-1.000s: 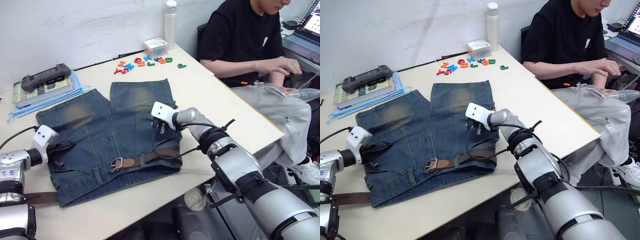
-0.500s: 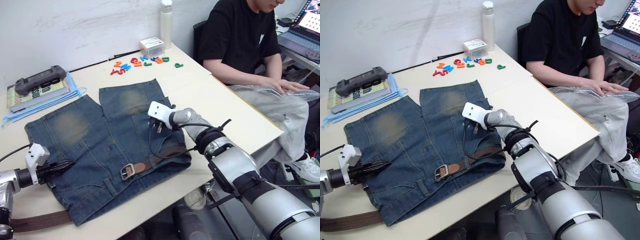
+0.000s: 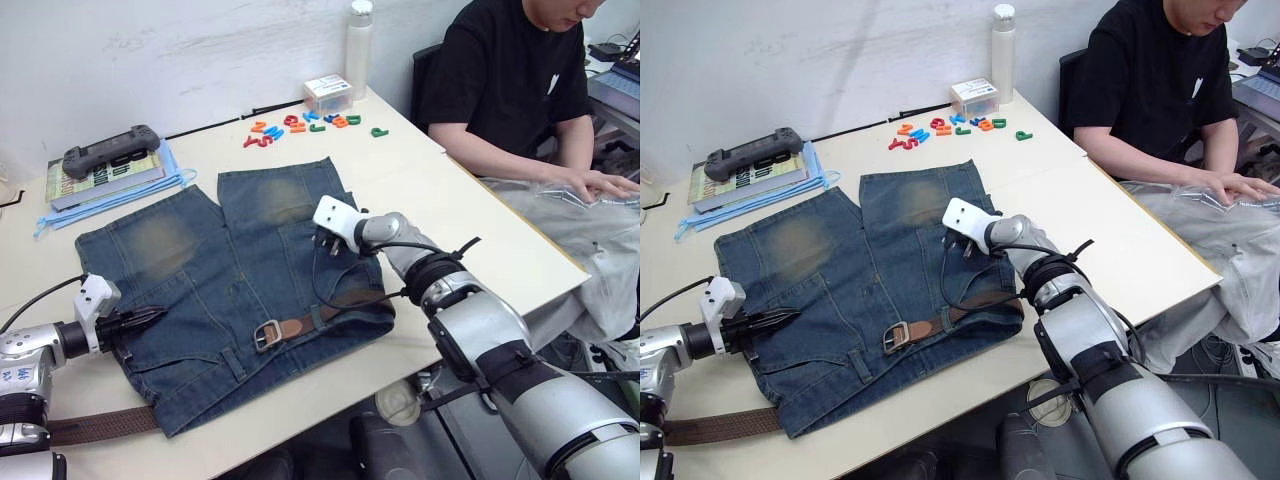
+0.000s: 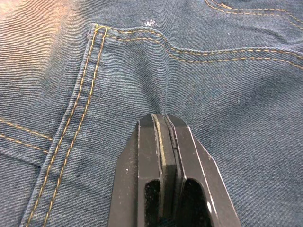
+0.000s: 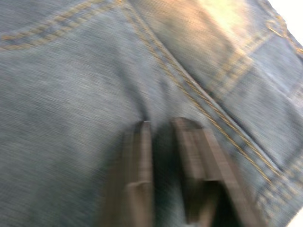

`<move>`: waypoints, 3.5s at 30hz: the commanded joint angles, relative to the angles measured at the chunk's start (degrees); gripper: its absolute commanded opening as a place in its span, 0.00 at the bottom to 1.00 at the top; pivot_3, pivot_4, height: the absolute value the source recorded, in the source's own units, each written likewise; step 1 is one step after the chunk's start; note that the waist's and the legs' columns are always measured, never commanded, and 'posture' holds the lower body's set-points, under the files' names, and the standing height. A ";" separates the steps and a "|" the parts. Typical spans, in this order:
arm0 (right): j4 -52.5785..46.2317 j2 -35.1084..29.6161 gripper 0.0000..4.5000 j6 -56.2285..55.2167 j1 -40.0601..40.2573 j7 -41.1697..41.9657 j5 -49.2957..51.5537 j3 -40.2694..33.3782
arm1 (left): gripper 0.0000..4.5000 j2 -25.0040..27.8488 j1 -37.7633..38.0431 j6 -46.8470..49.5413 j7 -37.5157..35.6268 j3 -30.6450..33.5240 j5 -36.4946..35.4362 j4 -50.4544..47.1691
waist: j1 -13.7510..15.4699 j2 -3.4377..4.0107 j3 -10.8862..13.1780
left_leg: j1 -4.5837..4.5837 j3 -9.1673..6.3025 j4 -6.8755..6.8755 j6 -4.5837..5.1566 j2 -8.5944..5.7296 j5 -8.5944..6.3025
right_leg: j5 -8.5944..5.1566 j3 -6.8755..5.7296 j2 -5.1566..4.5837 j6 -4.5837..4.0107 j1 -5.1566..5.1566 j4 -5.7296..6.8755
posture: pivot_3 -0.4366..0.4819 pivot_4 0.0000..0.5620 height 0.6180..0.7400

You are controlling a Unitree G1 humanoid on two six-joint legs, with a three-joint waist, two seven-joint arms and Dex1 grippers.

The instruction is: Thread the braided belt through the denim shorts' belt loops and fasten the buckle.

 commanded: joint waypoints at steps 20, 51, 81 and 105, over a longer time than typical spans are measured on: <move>-71.84 -10.28 0.99 37.61 26.88 -0.13 17.62 -17.45 | 0.49 -6.81 18.17 30.98 19.81 13.98 -20.15 -56.73 | 1.33 -0.52 0.44 | -3.17 -0.34 1.21 0.23 -0.03 -0.27 | 0.11 -0.86 -0.23 -0.01 -2.21 -0.31 | 0.48 0.27 0.93; -94.97 -21.27 0.99 38.67 46.65 4.28 20.78 -10.86 | 0.49 -9.03 18.29 39.26 24.67 15.65 -21.12 -60.83 | 4.73 -0.51 1.73 | -4.60 -8.86 0.31 0.87 -6.19 3.90 | -0.35 -7.97 -7.36 1.51 0.51 -0.09 | 0.48 0.27 0.92; -120.77 -27.30 0.99 50.40 57.55 4.78 40.54 -18.12 | 0.49 -18.77 27.32 52.78 57.05 53.05 -42.77 -44.89 | 7.48 -1.43 1.91 | -3.87 -6.90 0.03 0.73 -4.82 2.99 | -0.28 -2.74 -4.02 2.15 0.00 -1.44 | 0.48 0.27 0.92; -123.53 -28.93 0.99 54.93 53.43 -1.45 49.27 -20.74 | 0.49 -23.88 26.23 62.31 68.92 42.32 -58.04 -46.37 | 10.80 -1.11 1.99 | -3.09 -5.41 -0.09 0.79 -3.94 2.31 | -0.15 -1.37 -3.03 1.98 0.07 -1.60 | 0.48 0.27 0.92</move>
